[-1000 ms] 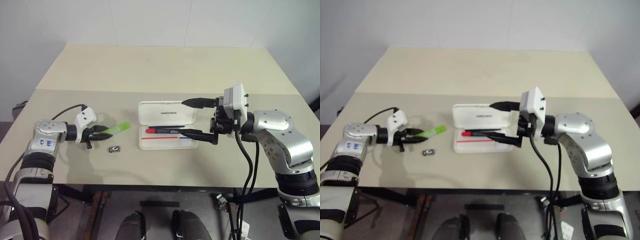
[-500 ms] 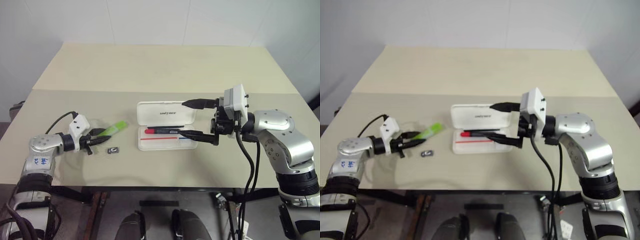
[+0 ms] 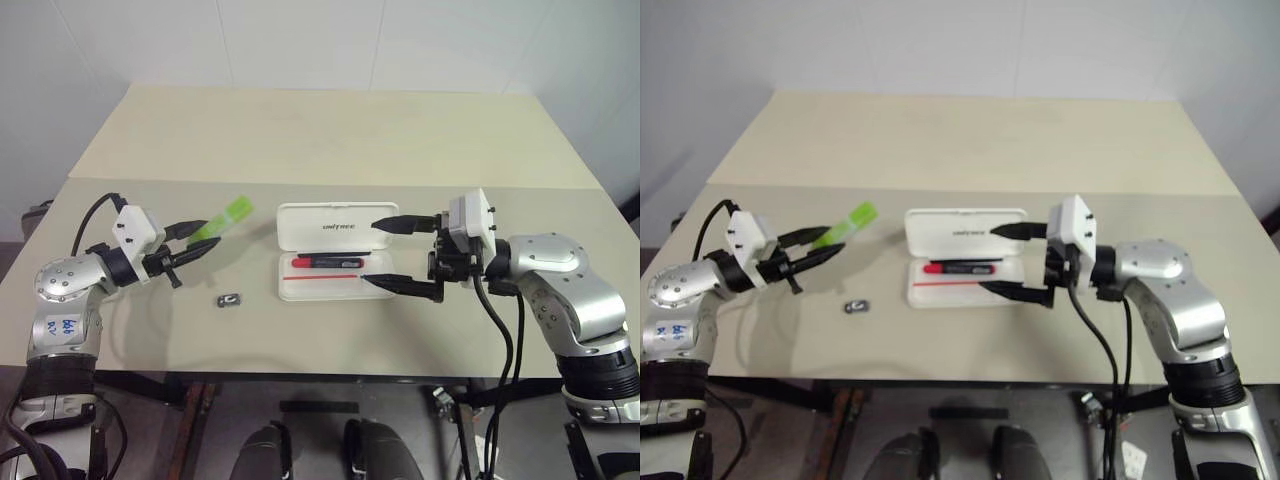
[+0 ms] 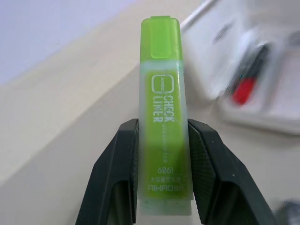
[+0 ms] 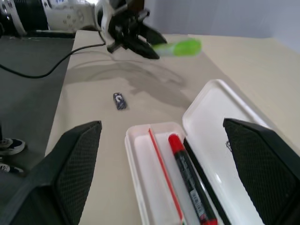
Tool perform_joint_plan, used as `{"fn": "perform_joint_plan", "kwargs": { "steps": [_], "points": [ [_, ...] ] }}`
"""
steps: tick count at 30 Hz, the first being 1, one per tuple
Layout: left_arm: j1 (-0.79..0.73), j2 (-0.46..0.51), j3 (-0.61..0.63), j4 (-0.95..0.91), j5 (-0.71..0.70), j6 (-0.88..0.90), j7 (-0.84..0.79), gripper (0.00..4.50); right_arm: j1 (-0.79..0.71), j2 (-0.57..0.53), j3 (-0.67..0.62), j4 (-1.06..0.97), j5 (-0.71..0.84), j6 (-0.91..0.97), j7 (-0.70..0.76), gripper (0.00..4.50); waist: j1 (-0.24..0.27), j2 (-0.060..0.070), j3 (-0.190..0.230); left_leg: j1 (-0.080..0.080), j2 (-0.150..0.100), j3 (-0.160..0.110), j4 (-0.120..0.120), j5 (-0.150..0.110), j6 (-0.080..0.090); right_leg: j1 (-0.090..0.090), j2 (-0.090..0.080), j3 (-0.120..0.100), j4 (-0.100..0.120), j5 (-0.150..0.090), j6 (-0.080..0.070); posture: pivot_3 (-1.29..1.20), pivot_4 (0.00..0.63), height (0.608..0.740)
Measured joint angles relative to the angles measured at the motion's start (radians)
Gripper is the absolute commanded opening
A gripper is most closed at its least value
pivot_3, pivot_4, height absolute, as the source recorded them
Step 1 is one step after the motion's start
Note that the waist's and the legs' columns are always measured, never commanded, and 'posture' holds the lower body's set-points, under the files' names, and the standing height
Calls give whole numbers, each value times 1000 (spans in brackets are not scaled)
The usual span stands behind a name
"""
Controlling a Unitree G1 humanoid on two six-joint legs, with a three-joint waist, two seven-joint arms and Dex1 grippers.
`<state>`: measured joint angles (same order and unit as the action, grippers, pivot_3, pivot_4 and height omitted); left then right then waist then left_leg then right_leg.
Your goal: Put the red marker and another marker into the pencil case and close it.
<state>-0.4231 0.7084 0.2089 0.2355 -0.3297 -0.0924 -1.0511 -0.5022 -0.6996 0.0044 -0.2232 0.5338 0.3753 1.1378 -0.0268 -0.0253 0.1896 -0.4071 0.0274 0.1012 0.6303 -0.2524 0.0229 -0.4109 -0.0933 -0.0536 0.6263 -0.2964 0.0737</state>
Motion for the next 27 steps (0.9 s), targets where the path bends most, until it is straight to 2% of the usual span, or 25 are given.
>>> {"fn": "perform_joint_plan", "kwargs": {
  "steps": [4,11,15,21,27],
  "points": [
    [18,7,-46,-76,-15,40,-67,1061,29,-30,-19,-3,5,-5,23,4398,0,0,0,0,0,1,2,0,0,0,0,0,1,0,0,0,150,740],
    [-26,4,-117,-82,0,50,-87,1061,91,-48,-102,-51,57,17,13,4398,-1,0,0,1,0,1,2,0,1,1,0,0,2,0,0,0,150,740],
    [-112,-68,-218,-57,41,62,-93,1061,143,-71,-130,-95,60,23,-12,4398,21,0,0,1,-1,1,3,0,1,1,0,0,1,0,1,0,150,740],
    [-142,-102,-271,-21,67,63,-104,1061,163,-73,-136,-131,67,37,-40,4398,24,0,0,1,0,2,5,0,2,1,1,0,2,1,1,0,150,740],
    [-195,-182,-376,-9,129,104,-88,1061,171,-67,-136,-167,71,41,-85,4398,31,0,0,0,-1,2,9,-1,4,3,1,1,2,2,3,0,150,740]
  ]
}}
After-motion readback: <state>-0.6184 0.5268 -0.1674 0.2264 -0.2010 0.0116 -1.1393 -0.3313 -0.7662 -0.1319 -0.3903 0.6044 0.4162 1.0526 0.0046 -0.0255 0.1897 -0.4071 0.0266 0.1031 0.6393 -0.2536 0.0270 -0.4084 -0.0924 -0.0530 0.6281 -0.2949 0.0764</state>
